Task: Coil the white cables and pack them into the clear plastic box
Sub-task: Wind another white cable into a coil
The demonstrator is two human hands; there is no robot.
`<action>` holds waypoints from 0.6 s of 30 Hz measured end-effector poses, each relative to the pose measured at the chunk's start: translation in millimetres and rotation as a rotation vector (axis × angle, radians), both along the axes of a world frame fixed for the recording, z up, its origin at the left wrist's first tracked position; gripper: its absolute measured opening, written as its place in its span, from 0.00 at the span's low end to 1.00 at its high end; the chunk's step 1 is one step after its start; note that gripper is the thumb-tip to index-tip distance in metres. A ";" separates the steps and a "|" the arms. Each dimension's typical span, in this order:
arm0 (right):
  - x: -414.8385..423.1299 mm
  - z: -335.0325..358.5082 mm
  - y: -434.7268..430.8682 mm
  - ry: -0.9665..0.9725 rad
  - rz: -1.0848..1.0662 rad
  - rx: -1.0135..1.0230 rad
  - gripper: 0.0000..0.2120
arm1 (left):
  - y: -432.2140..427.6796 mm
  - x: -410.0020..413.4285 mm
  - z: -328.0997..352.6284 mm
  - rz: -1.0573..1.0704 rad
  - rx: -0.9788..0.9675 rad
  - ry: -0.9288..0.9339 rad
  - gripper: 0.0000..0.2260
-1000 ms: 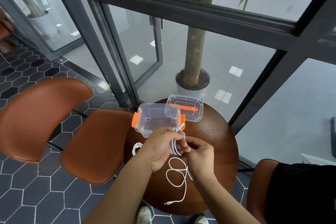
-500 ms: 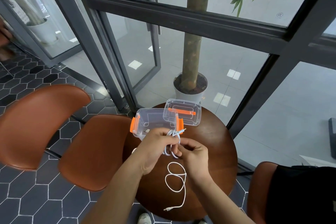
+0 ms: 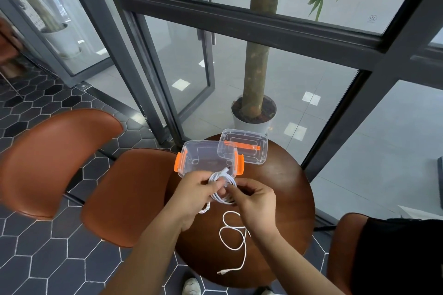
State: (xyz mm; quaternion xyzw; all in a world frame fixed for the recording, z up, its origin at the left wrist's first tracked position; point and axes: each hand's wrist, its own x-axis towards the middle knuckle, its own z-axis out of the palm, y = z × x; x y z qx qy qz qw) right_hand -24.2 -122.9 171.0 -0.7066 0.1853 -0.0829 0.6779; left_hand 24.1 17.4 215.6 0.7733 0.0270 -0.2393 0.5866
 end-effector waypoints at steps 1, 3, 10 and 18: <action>-0.6 -0.3 -0.1 0.010 0.011 -0.005 0.06 | 1.0 -1.5 -0.2 0.020 -0.027 0.012 0.08; -1.5 0.1 -0.2 0.020 0.021 0.013 0.07 | 1.5 -6.0 -0.3 0.075 -0.047 -0.007 0.08; -8.3 -3.2 -13.4 0.173 0.133 0.502 0.14 | 5.0 -14.9 -2.0 0.066 -0.037 -0.045 0.10; -7.0 5.6 -32.2 0.168 0.324 0.493 0.13 | 1.5 -17.0 -3.5 0.054 -0.097 0.007 0.10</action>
